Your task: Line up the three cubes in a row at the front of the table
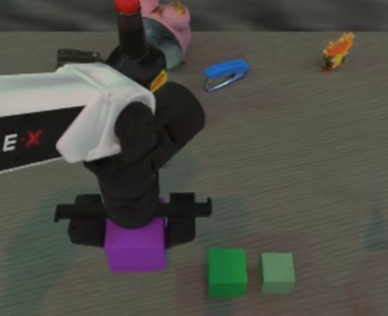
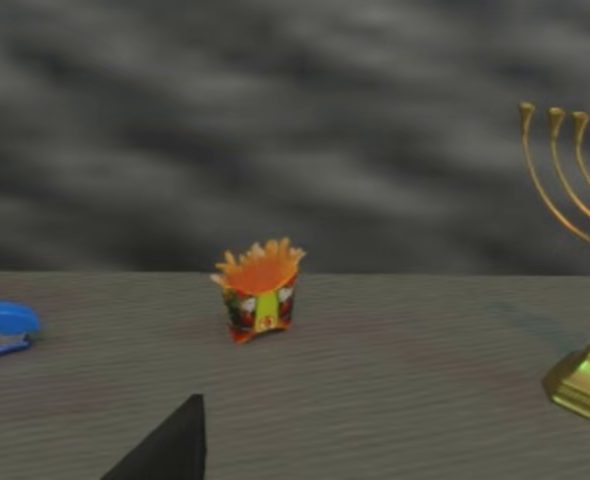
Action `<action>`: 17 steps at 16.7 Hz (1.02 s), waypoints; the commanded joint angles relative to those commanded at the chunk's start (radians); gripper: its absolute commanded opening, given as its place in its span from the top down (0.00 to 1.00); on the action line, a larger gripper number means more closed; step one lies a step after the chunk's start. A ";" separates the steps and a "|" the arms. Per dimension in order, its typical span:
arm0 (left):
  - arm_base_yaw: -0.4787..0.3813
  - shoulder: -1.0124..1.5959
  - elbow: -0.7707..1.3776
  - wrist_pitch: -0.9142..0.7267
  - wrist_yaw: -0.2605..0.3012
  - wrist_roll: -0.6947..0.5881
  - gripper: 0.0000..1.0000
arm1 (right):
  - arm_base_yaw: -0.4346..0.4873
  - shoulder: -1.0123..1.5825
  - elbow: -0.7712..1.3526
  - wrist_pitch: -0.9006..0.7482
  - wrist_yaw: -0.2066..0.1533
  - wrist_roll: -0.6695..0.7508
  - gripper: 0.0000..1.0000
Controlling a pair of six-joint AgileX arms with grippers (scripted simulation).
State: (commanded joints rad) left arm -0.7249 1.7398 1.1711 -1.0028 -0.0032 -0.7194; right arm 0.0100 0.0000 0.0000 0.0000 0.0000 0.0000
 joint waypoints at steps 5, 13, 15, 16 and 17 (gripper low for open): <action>0.000 0.071 -0.106 0.194 0.000 0.000 1.00 | 0.000 0.000 0.000 0.000 0.000 0.000 0.00; -0.001 0.106 -0.153 0.264 0.001 -0.001 0.92 | 0.000 0.000 0.000 0.000 0.000 0.000 0.00; -0.001 0.106 -0.153 0.264 0.001 -0.001 0.77 | 0.000 0.000 0.000 0.000 0.000 0.000 0.00; -0.001 0.106 -0.153 0.264 0.001 -0.001 0.70 | 0.000 0.000 0.000 0.000 0.000 0.000 0.00; -0.001 0.106 -0.153 0.264 0.001 -0.001 0.62 | 0.000 0.000 0.000 0.000 0.000 0.000 0.00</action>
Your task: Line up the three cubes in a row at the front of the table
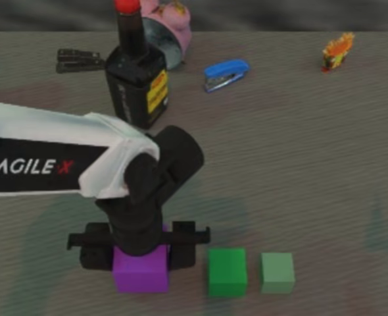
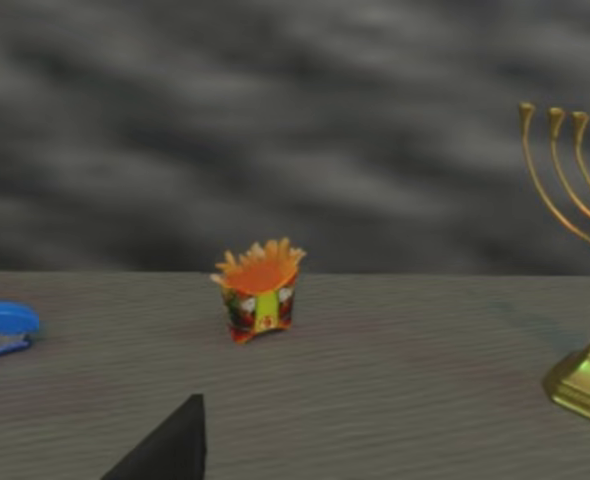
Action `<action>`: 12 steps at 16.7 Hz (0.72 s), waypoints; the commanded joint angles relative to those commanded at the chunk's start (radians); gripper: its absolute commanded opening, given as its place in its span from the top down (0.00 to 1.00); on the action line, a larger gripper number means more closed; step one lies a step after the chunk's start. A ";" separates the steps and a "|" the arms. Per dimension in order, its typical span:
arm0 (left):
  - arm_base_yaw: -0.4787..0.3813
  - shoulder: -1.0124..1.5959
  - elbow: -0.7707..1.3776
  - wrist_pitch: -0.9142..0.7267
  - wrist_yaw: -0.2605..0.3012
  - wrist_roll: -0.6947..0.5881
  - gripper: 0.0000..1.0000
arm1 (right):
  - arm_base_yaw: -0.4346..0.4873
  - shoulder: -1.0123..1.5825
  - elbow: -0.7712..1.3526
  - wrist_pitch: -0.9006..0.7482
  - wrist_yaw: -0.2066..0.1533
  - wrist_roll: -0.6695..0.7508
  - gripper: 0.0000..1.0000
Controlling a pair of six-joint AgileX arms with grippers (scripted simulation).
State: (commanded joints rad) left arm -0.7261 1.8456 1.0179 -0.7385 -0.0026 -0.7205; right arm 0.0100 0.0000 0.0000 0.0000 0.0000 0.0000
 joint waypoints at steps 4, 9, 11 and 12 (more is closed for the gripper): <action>0.000 0.000 0.000 0.000 0.000 0.000 0.32 | 0.000 0.000 0.000 0.000 0.000 0.000 0.00; 0.000 0.000 0.000 0.000 0.000 0.000 0.00 | 0.000 0.000 0.000 0.000 0.000 0.000 0.00; 0.000 0.000 0.000 0.000 0.000 0.000 0.00 | 0.000 0.000 0.000 0.000 0.000 0.000 0.00; 0.000 0.000 0.000 0.000 0.000 0.000 0.00 | 0.000 0.000 0.000 0.000 0.000 0.000 0.00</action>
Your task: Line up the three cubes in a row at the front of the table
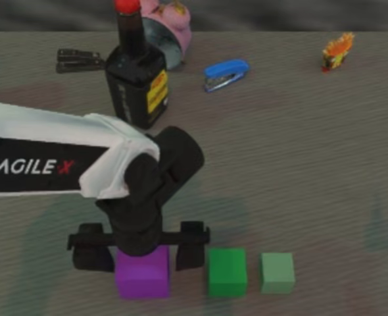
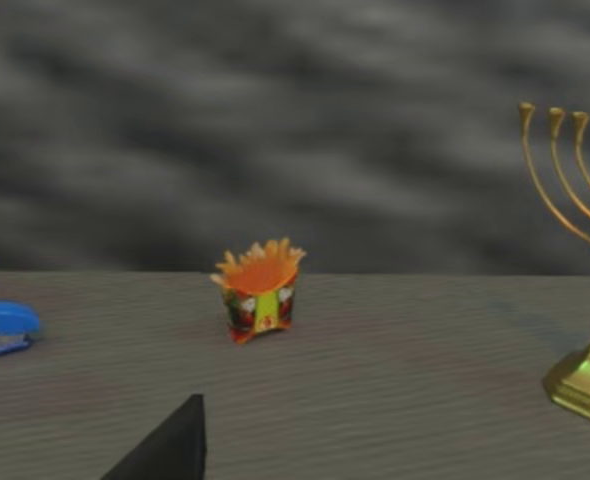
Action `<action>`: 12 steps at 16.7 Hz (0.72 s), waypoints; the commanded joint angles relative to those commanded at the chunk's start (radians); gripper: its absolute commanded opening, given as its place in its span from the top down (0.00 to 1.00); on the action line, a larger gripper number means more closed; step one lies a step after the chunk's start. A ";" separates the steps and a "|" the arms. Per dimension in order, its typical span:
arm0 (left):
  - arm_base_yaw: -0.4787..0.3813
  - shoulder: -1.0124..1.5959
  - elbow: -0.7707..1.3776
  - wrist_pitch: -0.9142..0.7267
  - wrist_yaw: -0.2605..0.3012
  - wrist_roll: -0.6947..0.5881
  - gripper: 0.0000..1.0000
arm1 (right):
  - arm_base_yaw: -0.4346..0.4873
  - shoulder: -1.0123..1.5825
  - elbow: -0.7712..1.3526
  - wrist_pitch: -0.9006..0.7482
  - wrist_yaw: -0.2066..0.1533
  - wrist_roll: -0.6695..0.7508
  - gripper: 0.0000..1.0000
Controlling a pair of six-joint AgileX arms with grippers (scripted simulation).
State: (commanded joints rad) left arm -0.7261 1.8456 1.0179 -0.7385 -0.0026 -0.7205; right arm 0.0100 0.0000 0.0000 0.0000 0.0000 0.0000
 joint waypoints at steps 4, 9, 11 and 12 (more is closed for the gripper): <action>0.000 0.000 0.000 0.000 0.000 0.000 0.00 | 0.000 0.000 0.000 0.000 0.000 0.000 0.00; 0.002 -0.030 0.050 -0.076 -0.001 -0.002 0.00 | 0.000 0.000 0.000 0.000 0.000 0.000 0.00; 0.008 -0.064 0.095 -0.168 -0.001 -0.005 0.00 | 0.000 0.000 0.000 0.000 0.000 0.000 0.00; 0.011 -0.081 0.117 -0.211 -0.001 -0.005 0.00 | 0.000 0.000 0.000 0.000 0.000 0.000 0.00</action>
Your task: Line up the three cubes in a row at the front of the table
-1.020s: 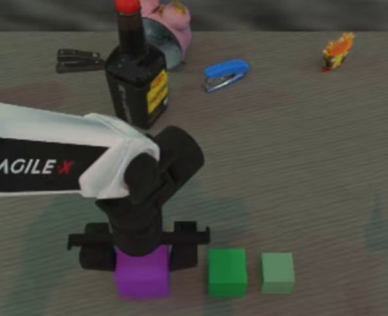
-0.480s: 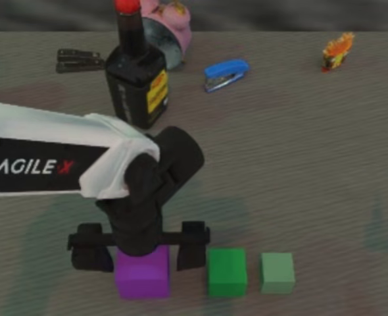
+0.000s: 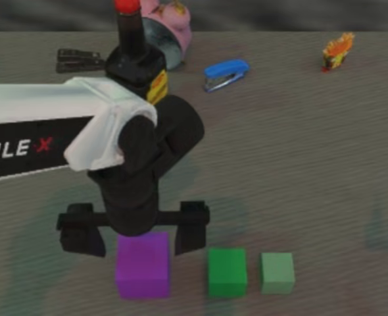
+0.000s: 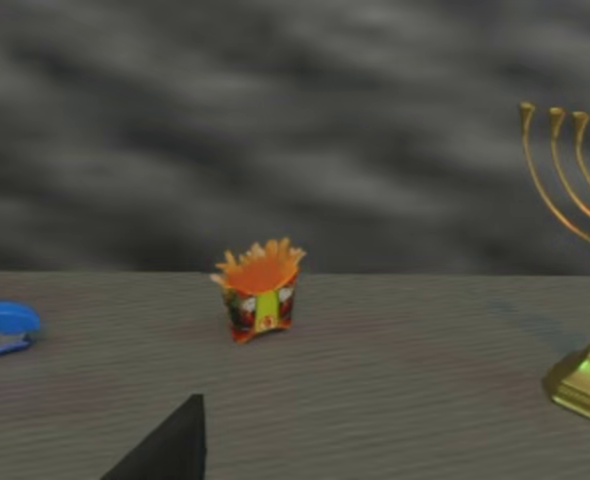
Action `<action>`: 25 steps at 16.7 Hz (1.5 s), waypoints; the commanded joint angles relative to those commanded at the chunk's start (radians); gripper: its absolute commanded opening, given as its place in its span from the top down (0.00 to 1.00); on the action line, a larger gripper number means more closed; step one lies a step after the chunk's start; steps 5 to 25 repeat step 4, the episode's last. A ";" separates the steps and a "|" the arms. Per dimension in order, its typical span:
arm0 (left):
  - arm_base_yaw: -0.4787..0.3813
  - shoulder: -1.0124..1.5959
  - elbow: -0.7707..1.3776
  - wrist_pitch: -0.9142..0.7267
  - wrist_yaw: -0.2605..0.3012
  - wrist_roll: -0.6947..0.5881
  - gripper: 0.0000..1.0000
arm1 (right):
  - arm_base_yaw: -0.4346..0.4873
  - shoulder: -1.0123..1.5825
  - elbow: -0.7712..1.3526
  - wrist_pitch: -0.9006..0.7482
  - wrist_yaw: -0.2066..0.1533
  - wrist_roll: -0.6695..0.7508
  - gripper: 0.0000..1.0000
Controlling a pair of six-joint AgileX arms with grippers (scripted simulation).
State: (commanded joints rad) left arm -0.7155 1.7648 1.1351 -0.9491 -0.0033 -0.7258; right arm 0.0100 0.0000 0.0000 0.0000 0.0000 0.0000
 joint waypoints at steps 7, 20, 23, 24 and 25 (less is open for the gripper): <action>0.007 -0.040 0.042 -0.068 0.000 0.001 0.00 | 0.000 0.000 0.000 0.000 0.000 0.000 0.00; 0.007 -0.040 0.042 -0.068 0.000 0.001 0.00 | 0.000 0.000 0.000 0.000 0.000 0.000 0.00; 0.007 -0.040 0.042 -0.068 0.000 0.001 0.00 | 0.000 0.000 0.000 0.000 0.000 0.000 0.00; 0.007 -0.040 0.042 -0.068 0.000 0.001 0.00 | 0.000 0.000 0.000 0.000 0.000 0.000 0.00; 0.007 -0.040 0.042 -0.068 0.000 0.001 0.00 | 0.000 0.000 0.000 0.000 0.000 0.000 0.00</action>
